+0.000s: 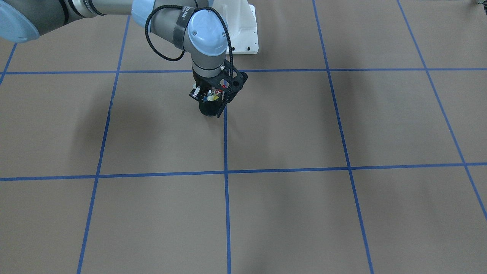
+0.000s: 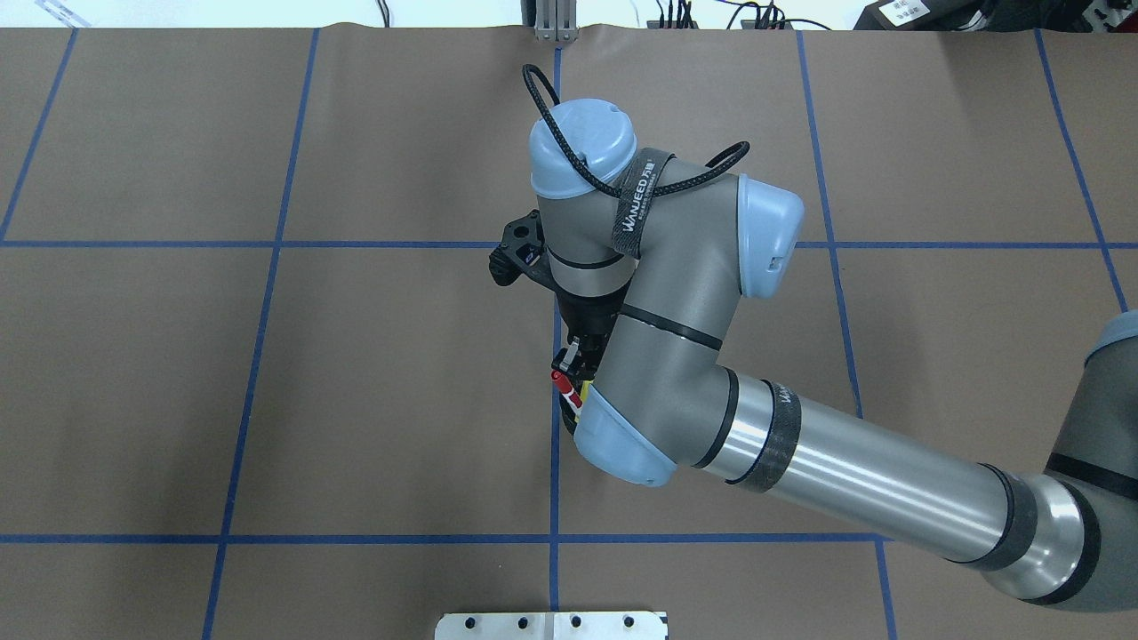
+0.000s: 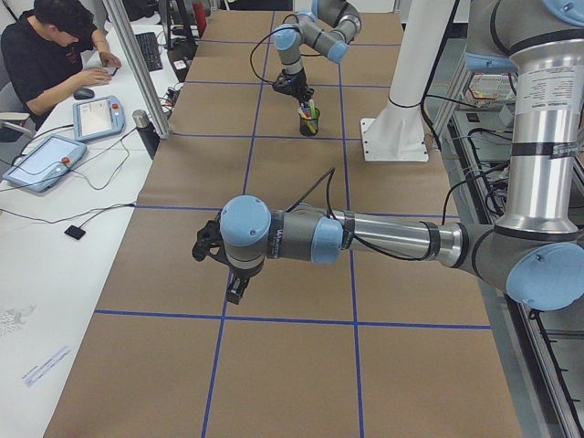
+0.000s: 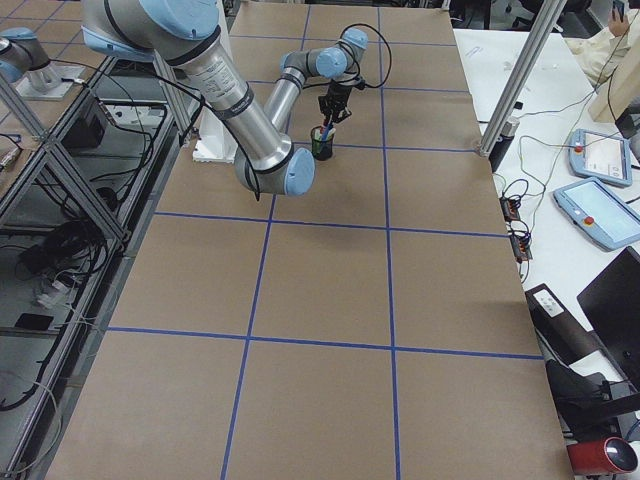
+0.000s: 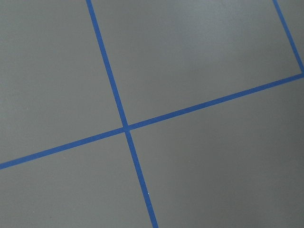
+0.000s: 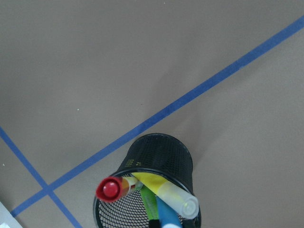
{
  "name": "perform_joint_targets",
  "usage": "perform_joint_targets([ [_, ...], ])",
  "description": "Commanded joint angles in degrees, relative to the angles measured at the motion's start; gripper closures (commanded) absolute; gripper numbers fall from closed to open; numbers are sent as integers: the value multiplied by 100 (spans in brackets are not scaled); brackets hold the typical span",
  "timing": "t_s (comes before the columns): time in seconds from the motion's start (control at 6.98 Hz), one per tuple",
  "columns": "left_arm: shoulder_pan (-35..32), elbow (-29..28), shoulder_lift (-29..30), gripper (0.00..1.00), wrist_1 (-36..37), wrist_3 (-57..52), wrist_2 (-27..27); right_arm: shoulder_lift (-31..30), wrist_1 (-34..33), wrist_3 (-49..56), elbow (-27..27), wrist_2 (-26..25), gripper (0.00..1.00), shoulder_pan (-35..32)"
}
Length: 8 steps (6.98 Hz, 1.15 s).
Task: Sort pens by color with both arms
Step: 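Lift the blue highlighter out of the cup with the right gripper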
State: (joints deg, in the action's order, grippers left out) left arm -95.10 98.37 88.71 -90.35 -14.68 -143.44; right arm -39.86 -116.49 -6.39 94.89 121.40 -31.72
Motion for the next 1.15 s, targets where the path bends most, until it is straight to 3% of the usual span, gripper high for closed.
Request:
perform_joint_targets([
  [0.0,0,6,-3,0,0,0,0,39,-93,-3,188,277,82,-175],
  [0.72,0,6,6,0,0,0,0,31,-137,-20,250,1129,80,-1395],
  [1.0,0,24,6,0,0,0,-9,31,-251,-352,250,1254,78,-1644],
])
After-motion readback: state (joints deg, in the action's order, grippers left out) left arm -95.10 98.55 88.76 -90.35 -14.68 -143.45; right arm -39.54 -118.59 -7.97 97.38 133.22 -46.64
